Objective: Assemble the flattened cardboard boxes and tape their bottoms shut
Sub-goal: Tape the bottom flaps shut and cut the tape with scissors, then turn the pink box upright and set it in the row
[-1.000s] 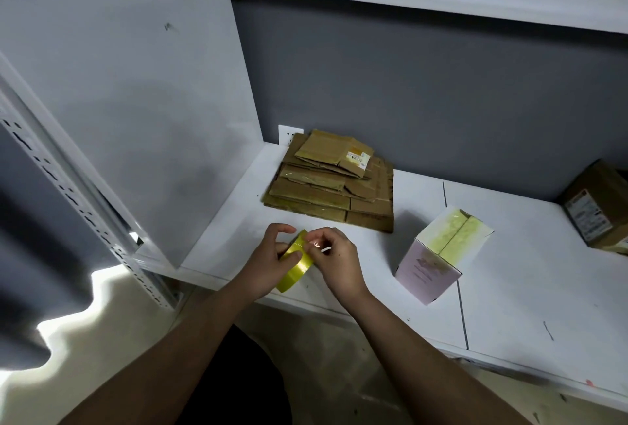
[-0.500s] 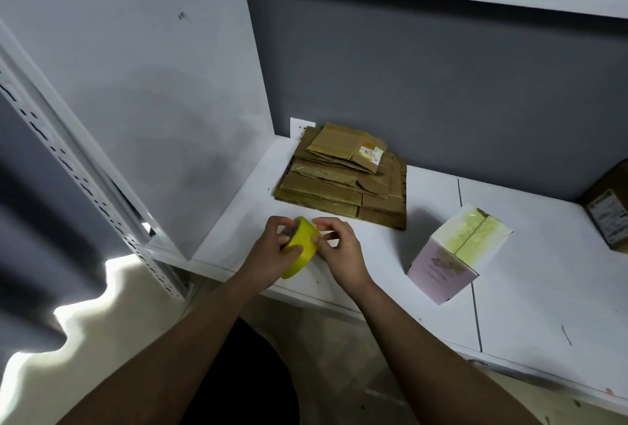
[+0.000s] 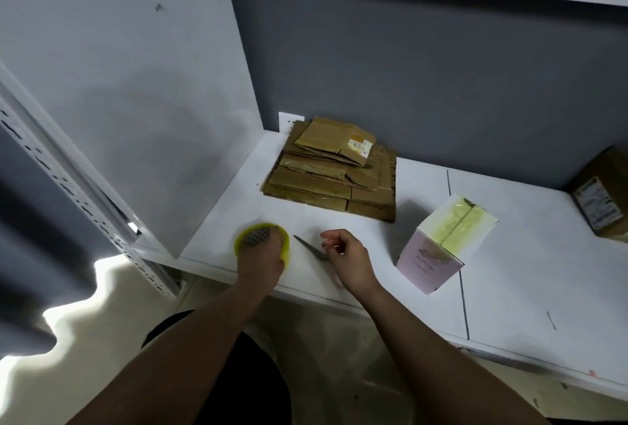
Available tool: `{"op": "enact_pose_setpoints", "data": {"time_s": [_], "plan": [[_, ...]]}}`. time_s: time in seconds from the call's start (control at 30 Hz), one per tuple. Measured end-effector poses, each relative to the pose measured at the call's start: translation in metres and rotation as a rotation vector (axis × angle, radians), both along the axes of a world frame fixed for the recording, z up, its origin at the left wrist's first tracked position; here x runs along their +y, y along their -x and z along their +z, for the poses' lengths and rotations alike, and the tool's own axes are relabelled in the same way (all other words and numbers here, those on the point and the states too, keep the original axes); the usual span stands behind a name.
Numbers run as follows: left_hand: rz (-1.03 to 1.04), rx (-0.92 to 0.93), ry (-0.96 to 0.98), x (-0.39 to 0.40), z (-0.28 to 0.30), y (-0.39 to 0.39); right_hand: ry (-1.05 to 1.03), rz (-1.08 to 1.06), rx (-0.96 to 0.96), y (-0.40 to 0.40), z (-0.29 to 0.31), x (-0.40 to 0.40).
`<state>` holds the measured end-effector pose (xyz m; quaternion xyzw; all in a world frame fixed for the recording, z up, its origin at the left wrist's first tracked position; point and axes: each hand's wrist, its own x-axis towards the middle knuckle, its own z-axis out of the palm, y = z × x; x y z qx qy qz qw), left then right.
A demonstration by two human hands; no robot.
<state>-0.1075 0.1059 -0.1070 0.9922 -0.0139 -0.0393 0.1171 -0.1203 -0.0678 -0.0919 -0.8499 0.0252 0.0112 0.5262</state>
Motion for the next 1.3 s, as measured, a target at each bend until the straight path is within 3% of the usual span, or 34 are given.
{"op": "enact_pose_setpoints", "data": {"time_s": [0.13,0.23,0.3,0.37,0.5,0.67,0.83,0.97,1.13,1.3], "plan": [[0.041,0.021,-0.003,-0.012,-0.014,0.004,0.029,0.027,-0.07,0.016,0.021,-0.028],[0.104,-0.075,-0.007,-0.036,-0.012,0.015,0.187,0.009,-0.233,0.034,0.038,-0.069],[-0.005,-0.175,0.142,-0.07,-0.006,0.029,0.343,-0.058,-0.387,0.047,0.047,-0.104],[-0.152,-0.161,0.335,-0.114,0.003,0.046,0.491,-0.162,-0.488,0.054,0.051,-0.137],[-0.147,-0.045,0.537,-0.201,0.008,0.054,0.614,-0.251,-0.395,0.049,0.049,-0.186],[-0.034,-0.097,0.63,-0.25,-0.001,0.044,0.427,-0.074,-0.162,0.046,0.037,-0.205],[-0.055,-0.23,0.606,-0.253,0.0,0.037,0.312,-0.094,-0.151,0.044,0.045,-0.204],[-0.17,-0.391,0.517,-0.238,0.025,0.038,0.289,-0.21,-0.184,0.044,0.058,-0.204],[-0.302,-0.589,0.32,-0.21,0.059,0.047,-0.193,-0.156,-0.092,0.061,0.075,-0.184],[-0.402,-0.679,0.209,-0.188,0.073,0.059,-0.293,-0.082,-0.031,0.082,0.075,-0.166]]}}
